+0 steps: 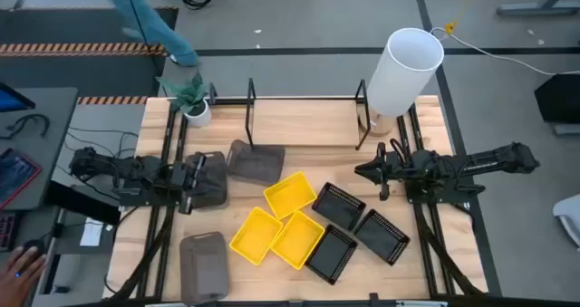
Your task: Stack baskets on shelf by color
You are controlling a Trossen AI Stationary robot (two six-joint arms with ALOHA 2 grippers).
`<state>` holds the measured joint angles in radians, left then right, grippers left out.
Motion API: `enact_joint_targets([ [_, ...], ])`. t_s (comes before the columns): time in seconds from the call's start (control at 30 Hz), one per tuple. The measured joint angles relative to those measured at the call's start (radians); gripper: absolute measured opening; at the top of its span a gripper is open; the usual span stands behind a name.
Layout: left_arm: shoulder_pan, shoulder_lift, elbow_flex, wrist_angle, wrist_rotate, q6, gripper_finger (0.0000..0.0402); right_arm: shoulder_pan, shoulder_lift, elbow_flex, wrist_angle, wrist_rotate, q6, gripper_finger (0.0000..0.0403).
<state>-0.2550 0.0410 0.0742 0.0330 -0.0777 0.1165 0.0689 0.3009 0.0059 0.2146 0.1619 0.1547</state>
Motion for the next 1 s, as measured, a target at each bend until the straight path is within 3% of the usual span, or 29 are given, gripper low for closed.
enact_joint_targets([
  [1.0,0.0,0.0,0.0,0.0,0.0,0.0,0.0061,0.0,0.0,0.0,0.0,0.0,0.0,0.0055],
])
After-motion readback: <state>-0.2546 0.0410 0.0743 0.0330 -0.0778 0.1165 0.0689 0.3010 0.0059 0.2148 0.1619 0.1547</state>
